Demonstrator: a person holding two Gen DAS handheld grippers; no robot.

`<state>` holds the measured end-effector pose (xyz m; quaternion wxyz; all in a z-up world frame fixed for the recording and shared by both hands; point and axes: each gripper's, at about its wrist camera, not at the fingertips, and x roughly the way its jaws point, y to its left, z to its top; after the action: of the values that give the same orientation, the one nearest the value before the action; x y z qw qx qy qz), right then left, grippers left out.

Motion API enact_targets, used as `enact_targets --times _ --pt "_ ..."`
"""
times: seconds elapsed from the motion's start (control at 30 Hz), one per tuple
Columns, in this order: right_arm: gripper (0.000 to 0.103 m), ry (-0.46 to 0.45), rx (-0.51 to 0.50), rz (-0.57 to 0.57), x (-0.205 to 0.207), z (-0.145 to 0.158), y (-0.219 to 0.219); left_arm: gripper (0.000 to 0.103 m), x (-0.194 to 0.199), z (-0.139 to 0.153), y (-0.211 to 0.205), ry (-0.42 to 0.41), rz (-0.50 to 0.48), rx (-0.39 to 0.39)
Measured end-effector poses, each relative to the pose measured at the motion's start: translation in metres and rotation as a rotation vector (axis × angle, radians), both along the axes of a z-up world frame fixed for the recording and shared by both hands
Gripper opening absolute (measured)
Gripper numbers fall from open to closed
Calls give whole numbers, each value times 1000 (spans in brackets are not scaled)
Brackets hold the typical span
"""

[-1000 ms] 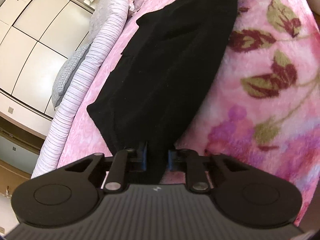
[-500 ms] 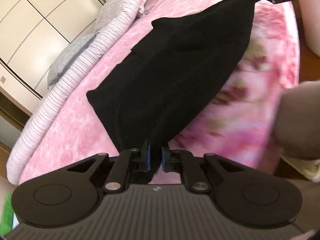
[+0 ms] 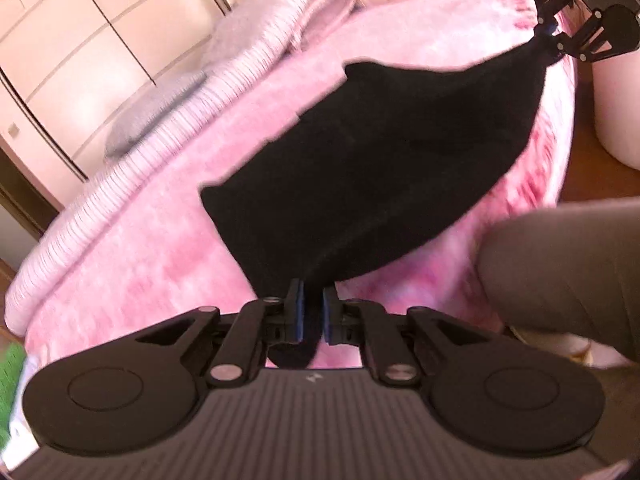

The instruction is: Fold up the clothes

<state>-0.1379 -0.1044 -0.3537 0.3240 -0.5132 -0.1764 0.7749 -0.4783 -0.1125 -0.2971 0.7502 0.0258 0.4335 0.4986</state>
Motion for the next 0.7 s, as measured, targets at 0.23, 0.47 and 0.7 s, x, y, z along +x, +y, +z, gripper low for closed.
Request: enact_targets --times 0.23,0.47,0.7 --pt "8 217 -49 -48 8 80 79 7 -6 53 102 -20 -43 78" --pt "9 281 -33 -154 -16 113 226 4 -14 71 255 -92 65 150" --pt "40 599 -226 -492 4 94 348 23 -62 46 349 -417 261 -11"
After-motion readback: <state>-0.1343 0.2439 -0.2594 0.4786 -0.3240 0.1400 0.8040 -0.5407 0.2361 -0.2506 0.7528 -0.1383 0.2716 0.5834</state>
